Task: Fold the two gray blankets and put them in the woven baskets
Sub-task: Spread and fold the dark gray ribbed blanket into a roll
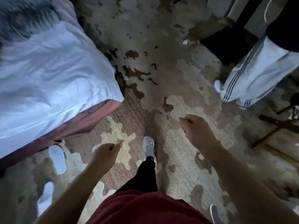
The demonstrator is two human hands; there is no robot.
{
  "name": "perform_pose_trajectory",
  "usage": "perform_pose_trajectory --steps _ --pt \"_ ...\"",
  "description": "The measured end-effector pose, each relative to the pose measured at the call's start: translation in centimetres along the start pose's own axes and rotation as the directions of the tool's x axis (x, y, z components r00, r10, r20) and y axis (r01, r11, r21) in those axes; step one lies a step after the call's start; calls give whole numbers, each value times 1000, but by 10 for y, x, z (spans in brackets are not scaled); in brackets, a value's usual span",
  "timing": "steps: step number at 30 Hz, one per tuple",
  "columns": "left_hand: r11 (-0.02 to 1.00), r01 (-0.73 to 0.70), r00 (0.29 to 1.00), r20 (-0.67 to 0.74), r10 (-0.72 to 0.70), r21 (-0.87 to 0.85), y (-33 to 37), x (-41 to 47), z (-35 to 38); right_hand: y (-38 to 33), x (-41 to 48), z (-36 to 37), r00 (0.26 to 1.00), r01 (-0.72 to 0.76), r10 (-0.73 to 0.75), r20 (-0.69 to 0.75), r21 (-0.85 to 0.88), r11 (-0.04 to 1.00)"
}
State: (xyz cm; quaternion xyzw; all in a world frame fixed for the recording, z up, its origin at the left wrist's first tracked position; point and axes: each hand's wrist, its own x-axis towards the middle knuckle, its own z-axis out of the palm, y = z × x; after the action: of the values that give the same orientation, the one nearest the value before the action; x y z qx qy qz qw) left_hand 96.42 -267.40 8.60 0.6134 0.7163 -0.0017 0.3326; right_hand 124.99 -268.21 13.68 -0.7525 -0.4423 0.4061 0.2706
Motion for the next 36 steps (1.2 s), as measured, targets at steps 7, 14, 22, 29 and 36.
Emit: perform_pose_trajectory --steps 7,14,22,29,36 --pt "990 114 991 83 -107 -79 32 161 -28 -104 178 -5 996 63 -65 64 31 998" --pt "954 -107 990 55 127 -281 218 342 -126 -100 287 -63 984 -175 174 -33 -35 984" --pt "918 -145 989 -56 134 -370 329 536 -210 -132 482 -70 957 -284 290 26 -130 950" --pt "882 173 951 -159 -265 -438 268 617 -293 -324 697 0 912 96 12 409 -243 965" --pt "611 514 763 -4 -646 -602 147 645 -312 -533 805 143 718 516 -313 622 -174 839"
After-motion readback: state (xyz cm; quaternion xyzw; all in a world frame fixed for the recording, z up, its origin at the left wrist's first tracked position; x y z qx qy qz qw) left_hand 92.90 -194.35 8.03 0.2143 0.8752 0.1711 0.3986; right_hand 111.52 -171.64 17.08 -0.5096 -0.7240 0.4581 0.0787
